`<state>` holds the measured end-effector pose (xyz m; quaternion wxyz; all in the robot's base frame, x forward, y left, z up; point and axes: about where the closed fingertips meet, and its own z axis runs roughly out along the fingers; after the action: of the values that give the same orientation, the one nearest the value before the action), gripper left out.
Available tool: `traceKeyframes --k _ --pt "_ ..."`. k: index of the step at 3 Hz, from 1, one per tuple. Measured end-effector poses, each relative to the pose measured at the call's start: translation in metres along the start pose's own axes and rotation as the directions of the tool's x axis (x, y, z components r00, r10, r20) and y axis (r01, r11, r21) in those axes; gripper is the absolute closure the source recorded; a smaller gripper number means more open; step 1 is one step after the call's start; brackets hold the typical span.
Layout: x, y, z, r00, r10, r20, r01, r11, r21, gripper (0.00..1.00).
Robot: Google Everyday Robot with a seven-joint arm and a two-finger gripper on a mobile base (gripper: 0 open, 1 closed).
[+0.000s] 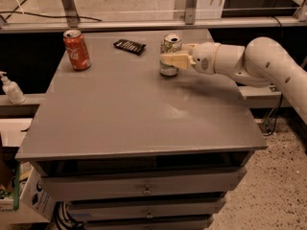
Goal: Move 7up can near coke can
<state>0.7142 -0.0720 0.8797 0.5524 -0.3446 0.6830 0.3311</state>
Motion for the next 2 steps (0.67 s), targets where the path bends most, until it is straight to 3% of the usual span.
traceKeyframes --k 1,2 --pt "-0.011 0.015 0.007 0.998 -0.047 -0.052 0.045 0.9984 -0.034 0.88" --pt "-0.030 0.051 0.024 0.987 -0.117 -0.107 0.105 0.9885 -0.109 1.00"
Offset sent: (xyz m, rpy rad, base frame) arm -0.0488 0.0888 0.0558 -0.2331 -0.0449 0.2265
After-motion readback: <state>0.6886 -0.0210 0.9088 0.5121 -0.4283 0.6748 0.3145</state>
